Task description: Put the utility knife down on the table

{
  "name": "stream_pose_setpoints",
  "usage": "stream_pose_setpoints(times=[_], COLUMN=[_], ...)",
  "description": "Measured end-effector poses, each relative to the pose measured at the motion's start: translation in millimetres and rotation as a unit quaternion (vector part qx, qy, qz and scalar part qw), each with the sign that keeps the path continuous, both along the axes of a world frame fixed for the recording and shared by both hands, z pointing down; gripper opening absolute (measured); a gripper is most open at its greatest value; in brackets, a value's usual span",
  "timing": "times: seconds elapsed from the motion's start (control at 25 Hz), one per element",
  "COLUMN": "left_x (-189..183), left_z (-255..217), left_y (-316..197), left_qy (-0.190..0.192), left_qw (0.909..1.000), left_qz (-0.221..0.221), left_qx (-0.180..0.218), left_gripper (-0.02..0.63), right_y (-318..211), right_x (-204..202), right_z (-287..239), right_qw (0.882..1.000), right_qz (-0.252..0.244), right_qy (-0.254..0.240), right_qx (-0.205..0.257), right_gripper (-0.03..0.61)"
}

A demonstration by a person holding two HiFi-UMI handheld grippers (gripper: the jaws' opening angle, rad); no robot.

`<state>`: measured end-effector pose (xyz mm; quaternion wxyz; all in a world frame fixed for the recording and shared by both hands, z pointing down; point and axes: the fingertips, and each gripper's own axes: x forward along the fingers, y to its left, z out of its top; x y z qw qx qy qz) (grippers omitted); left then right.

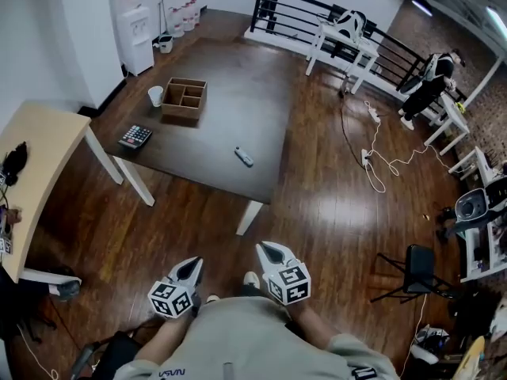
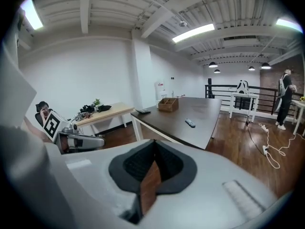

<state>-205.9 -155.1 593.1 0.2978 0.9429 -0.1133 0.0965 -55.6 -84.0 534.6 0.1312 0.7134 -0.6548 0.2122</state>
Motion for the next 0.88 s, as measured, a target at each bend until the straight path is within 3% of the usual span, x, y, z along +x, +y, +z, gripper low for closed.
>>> stream_pose_setpoints(times=[0.12, 0.4, 0.68, 0.88], left_x=[-1.3, 31.7, 96.8, 104.5], left_z=[-28.3, -89.2, -87.7, -86.0], left_y=[28.7, 132.5, 281.4, 355.6], left_qy=[0.027, 0.053, 0.044, 0.03], left_qw=[0.9996, 0.992, 0.9818, 0.9782], left_qz=[0.005, 0.063, 0.125, 0.132], left_qx=[0.01, 0.096, 0.136, 0.157], left_gripper=[0.0, 0.0, 0.0, 0.0], right_y=[24.9, 110.8, 242.1, 321.1], right_x=[-8.4, -14.0, 6.6, 28.9], right_z=[-20.2, -43.2, -28.6, -41.9], right_qw=[1.0, 0.997, 0.997, 0.993], right_qz=[-0.009, -0.022, -0.013, 0.013], right_qy=[0.014, 0.021, 0.006, 0.011], right_qx=[0.02, 0.067, 0.081, 0.113], right_gripper=[0.002, 0.002, 0.002, 0.002])
